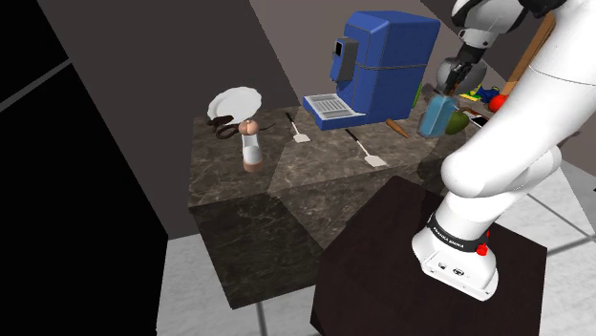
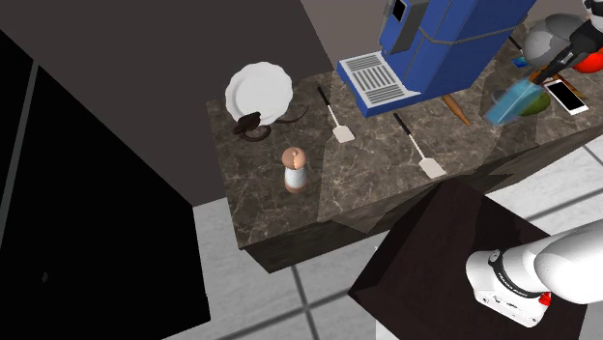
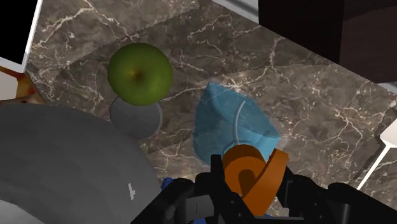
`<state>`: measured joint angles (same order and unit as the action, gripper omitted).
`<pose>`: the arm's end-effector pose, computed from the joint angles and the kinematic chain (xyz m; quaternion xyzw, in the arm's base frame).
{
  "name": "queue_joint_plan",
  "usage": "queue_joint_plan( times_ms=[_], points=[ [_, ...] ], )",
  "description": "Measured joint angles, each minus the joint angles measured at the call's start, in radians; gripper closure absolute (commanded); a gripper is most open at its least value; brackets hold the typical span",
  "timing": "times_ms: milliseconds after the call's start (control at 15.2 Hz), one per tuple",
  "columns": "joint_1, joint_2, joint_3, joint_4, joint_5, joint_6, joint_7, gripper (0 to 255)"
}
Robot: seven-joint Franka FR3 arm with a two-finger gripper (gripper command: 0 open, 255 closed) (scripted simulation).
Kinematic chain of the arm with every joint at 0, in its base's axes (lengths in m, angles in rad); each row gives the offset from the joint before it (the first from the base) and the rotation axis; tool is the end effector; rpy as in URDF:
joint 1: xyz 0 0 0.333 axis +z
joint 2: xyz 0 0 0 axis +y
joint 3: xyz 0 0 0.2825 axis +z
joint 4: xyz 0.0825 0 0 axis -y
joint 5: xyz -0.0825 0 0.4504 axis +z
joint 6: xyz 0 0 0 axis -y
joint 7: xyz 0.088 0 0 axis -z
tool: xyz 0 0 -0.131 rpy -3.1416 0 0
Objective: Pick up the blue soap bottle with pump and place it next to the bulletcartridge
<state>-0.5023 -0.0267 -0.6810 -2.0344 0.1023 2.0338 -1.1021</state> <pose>0.2373 -0.5617 0.3700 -0.9965 0.0629 -0.0536 0.0136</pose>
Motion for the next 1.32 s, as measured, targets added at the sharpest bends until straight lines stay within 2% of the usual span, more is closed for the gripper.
queue_joint_plan(
  times_ms=[198, 594, 660, 1056, 1320],
  points=[
    [0.0, 0.013, -0.001, -0.019, 0.013, 0.033, -0.011, 255],
    [0.0, 0.011, -0.001, -0.023, 0.013, 0.038, -0.011, 255],
    [0.0, 0.011, -0.001, -0.024, 0.012, 0.038, -0.01, 0],
    [0.0, 0.014, -0.001, -0.027, 0.012, 0.038, -0.01, 0],
    [-0.004, -0.024, -0.003, 0.031, -0.018, -0.048, 0.006, 0]
  ],
)
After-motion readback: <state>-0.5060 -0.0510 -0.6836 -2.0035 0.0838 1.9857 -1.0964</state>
